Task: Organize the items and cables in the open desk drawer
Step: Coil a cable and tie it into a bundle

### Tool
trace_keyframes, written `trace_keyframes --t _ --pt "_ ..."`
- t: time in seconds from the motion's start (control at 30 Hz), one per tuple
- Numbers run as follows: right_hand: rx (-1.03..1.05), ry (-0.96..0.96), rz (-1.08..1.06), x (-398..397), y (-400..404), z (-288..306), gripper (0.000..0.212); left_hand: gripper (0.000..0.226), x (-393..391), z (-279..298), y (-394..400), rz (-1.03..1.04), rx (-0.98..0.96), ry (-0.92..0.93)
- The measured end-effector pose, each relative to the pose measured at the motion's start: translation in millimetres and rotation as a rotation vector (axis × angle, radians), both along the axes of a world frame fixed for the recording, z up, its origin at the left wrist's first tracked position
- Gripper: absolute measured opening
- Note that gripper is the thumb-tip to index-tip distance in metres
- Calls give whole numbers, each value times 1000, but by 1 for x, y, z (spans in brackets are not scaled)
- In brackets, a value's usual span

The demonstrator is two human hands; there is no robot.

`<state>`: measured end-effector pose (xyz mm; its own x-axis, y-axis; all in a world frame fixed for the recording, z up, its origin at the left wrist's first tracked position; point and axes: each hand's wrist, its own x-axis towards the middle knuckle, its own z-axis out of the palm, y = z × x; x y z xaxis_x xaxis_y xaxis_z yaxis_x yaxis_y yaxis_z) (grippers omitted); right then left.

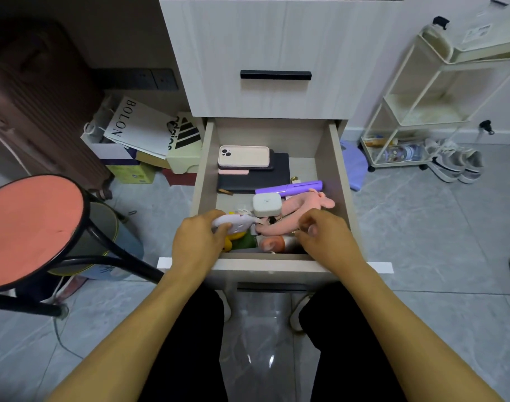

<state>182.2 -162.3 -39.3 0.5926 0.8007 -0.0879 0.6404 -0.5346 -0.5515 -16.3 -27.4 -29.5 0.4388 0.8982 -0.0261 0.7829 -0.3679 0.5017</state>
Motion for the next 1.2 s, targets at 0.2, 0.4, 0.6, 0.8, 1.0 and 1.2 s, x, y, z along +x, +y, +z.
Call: trace_keyframes --t 0.2,0.4,0.6,0.8,1.0,1.2 --pt "-79 53 30 -1 -6 -3 24 29 4 -2 -1 -24 -60 -40" --pt "11 154 30 -5 -11 1 23 23 1 10 -17 -155 -52 -253" --pt "120 232 81 -11 -16 10 35 23 -10 10 -33 -255 -13 -433" --pt "311 504 103 -23 -14 31 36 21 -28 15 -37 -469 207 -497" --pt "227 460 307 -38 -18 55 65 21 -40 35 -46 -624 347 -497" --pt "291 403 242 -52 -38 64 30 19 -65 50 -62 -511 323 -541"
